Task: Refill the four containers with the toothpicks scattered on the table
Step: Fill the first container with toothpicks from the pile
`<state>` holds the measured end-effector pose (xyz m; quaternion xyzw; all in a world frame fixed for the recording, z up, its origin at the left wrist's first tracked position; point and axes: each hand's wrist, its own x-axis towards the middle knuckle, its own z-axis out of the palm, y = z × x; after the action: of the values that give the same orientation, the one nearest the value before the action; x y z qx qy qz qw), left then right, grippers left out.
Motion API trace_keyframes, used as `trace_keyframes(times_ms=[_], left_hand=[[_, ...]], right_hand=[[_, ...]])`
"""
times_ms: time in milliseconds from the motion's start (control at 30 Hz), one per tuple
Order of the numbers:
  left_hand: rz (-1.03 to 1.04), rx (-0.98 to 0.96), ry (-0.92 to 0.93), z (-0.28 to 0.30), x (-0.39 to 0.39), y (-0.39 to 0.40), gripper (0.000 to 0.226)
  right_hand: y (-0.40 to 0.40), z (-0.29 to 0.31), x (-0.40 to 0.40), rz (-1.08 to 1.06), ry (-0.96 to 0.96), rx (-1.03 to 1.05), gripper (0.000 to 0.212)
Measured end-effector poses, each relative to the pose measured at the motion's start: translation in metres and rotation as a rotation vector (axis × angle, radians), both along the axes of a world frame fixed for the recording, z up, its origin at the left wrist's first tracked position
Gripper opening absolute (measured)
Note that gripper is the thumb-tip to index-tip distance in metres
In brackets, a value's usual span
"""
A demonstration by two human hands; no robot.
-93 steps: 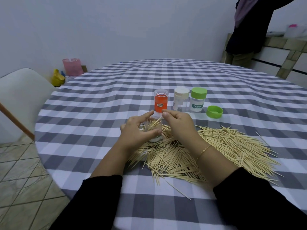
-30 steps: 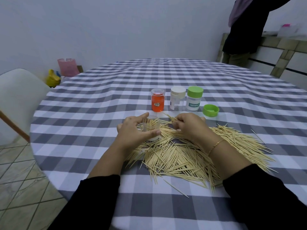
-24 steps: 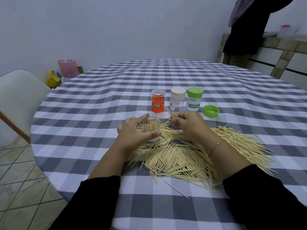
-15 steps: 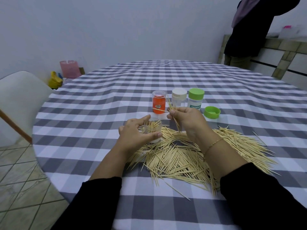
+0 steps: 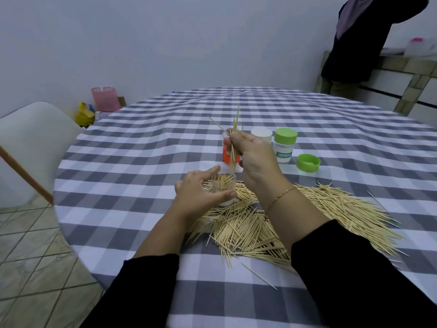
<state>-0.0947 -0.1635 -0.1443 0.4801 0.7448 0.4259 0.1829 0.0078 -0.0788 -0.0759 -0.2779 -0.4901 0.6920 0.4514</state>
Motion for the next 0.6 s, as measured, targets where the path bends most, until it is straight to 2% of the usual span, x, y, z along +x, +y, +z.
trace_keyframes(times_ms=[300, 433, 533, 600], left_hand=[[-0.016, -0.014, 0.019, 0.001, -0.001, -0.002, 0.093], [-0.079, 0.049, 0.027, 0.007, 0.003, -0.004, 0.057], [-0.079, 0.142, -0.078, 0.002, 0.0, -0.001, 0.051], [-0.053, 0.189, -0.141, 0.004, 0.001, 0.0, 0.037]], right_hand=[[-0.012, -0.027, 0.007, 0.097, -0.015, -0.085, 0.013], [-0.012, -0.035, 0.008, 0.129, 0.001, -0.105, 0.017], [-0.014, -0.039, 0.008, 0.144, -0.042, -0.038, 0.017], [-0.014, -0.04, 0.008, 0.13, -0.082, 0.006, 0.015]])
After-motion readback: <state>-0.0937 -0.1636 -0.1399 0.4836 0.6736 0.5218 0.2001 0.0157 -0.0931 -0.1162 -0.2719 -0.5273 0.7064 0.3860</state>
